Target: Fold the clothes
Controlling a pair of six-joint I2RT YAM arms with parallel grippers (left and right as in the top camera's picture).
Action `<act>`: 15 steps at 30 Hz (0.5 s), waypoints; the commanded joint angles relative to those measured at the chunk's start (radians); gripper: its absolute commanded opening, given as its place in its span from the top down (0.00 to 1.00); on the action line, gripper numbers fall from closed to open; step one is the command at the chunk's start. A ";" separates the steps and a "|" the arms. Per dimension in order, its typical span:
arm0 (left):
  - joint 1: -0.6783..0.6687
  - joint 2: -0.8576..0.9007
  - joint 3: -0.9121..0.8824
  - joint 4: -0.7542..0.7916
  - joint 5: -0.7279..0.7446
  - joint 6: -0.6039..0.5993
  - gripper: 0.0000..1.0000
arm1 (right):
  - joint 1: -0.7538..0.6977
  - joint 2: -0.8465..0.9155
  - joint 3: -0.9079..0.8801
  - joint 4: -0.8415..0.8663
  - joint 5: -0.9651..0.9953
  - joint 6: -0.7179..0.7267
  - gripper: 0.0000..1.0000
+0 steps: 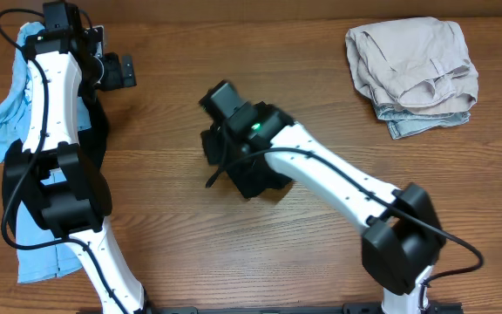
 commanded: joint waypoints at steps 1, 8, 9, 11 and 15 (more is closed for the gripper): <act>-0.007 0.006 0.018 0.010 0.023 -0.013 0.00 | 0.026 0.010 0.017 -0.027 -0.042 0.006 0.55; -0.007 0.006 0.018 0.008 0.023 -0.013 0.00 | -0.024 -0.101 0.021 -0.125 -0.037 -0.004 0.42; -0.007 0.006 0.018 0.008 0.023 -0.013 0.00 | -0.047 -0.129 0.021 -0.155 -0.028 0.016 0.40; -0.007 0.006 0.018 0.008 0.023 -0.014 0.00 | -0.080 -0.157 0.021 -0.209 -0.002 0.065 0.38; -0.007 0.006 0.018 0.009 0.023 -0.013 0.00 | -0.148 -0.170 0.018 -0.334 0.051 0.079 0.37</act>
